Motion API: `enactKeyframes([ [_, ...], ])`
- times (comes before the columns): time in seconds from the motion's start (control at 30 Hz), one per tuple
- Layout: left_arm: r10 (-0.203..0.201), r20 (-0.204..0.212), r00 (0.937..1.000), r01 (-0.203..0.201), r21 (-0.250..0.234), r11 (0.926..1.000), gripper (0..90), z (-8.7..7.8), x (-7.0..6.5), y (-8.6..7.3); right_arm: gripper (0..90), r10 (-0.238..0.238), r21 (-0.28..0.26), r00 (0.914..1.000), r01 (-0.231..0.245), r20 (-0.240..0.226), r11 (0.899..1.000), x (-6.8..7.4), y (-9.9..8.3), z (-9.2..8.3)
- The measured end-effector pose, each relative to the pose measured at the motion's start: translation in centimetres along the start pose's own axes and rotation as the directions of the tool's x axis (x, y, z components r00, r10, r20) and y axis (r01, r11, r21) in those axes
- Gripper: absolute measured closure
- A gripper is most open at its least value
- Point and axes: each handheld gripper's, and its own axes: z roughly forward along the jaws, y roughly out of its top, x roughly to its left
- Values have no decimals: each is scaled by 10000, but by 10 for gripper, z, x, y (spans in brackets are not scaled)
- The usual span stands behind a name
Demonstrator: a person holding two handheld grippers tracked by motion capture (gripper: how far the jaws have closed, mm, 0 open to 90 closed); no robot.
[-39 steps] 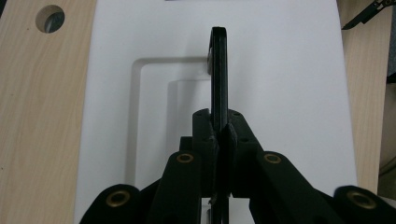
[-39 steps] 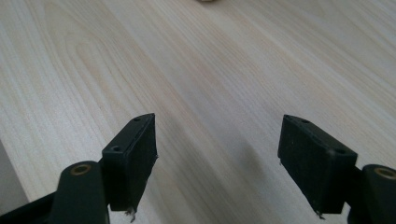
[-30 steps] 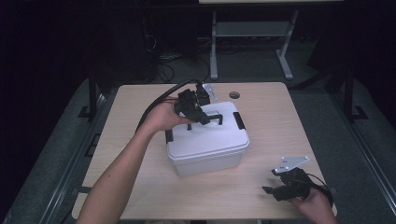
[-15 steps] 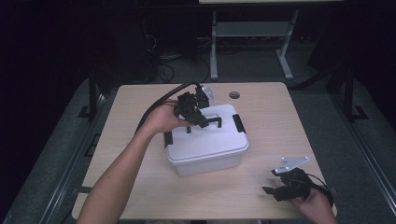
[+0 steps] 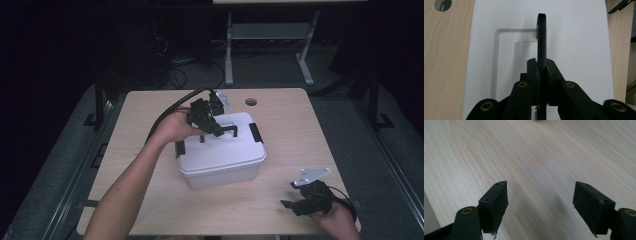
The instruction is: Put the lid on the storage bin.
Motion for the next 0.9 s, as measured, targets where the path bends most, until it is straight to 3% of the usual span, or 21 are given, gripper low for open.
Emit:
enactKeyframes([
  [0.1, -24, 54, 10000, 24, -18, 10000, 829, 0, -1, -1, 273, -21, 4, 10000, 21, 0, 10000, 0, 0, 0],
  [0.2, -99, 194, 9998, 97, 92, 9999, 760, 2, -2, -3, 273, -35, 23, 10000, 36, -12, 10000, 0, 0, 1],
  [0.5, -173, 602, 9980, 185, -192, 9996, 602, -2, -7, -7, 273, -29, 85, 10000, 29, 3, 10000, 1, 2, 2],
  [0.9, -440, 482, 9979, 460, -424, 9980, 539, -14, -9, -17, 273, -21, 101, 10000, 20, 46, 9999, 1, 4, 2],
])
